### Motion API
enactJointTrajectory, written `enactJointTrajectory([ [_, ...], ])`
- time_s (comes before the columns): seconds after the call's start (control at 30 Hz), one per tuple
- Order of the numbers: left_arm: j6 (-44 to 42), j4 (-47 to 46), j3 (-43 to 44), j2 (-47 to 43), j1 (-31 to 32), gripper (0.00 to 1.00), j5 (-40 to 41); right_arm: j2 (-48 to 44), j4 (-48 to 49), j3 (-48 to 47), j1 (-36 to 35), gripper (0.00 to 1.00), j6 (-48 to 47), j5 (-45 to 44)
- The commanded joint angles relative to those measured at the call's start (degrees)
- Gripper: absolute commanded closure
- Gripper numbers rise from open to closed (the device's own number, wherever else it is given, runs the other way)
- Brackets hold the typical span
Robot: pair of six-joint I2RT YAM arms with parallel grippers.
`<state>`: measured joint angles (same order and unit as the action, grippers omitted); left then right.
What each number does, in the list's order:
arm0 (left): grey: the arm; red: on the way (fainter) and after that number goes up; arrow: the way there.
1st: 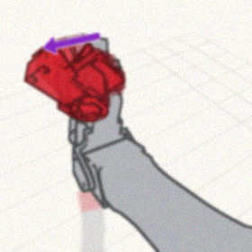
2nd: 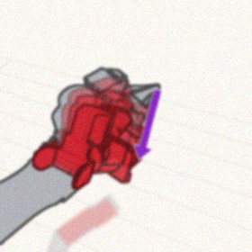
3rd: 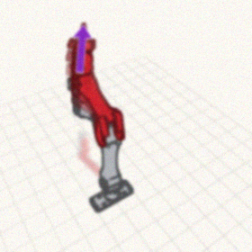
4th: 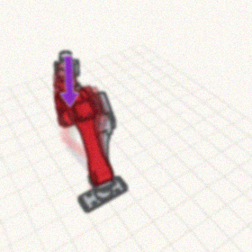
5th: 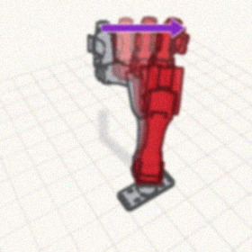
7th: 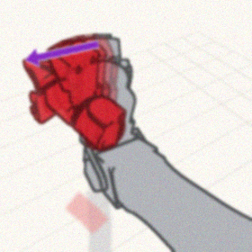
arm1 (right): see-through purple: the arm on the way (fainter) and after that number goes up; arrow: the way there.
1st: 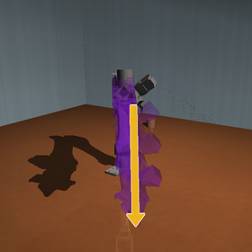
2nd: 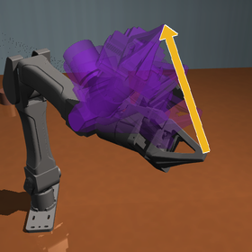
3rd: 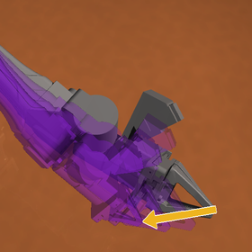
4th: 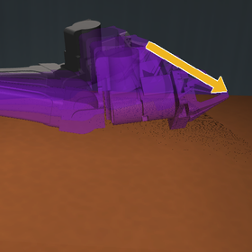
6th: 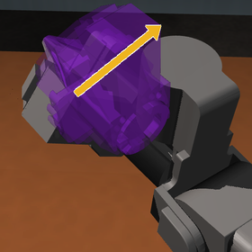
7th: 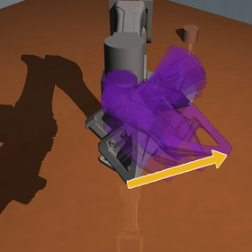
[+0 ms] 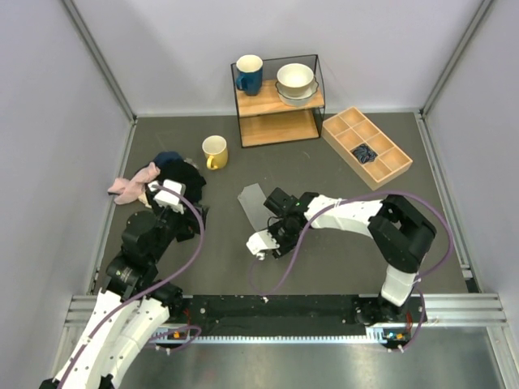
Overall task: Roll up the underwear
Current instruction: Roll the underwear to the center of the board.
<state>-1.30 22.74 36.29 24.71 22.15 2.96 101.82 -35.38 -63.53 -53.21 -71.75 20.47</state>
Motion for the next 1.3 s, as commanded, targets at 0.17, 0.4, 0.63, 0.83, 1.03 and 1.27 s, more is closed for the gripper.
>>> enactJointTrajectory([
  [0.17,-1.25,-6.3,-1.75,-6.33,-0.09,0.04,-1.29,4.52,2.24,-1.07,0.74,0.59,0.56,-5.53],
  [0.4,-1.86,-8.5,-2.81,-9.77,-0.09,0.04,-8.06,5.41,2.42,-2.21,1.62,0.58,0.55,-5.27],
  [0.63,-1.51,-6.84,0.44,-11.96,-0.09,0.04,-9.2,4.18,1.98,-2.74,2.5,0.57,0.2,-3.86],
  [0.83,-3.18,2.2,8.17,-11.88,-0.09,0.03,-10.34,4.87,1.89,-2.04,2.76,0.57,-1.03,-4.3],
  [1.03,-3.01,8.98,15.03,-9.42,-0.09,0.04,-21.93,6.9,1.45,-2.13,3.11,0.66,-1.64,-5.0],
  [1.27,-1.16,12.85,27.76,-6.26,-0.09,0.03,-34.16,8.91,-1.62,-4.23,3.99,0.85,0.28,-3.86],
])
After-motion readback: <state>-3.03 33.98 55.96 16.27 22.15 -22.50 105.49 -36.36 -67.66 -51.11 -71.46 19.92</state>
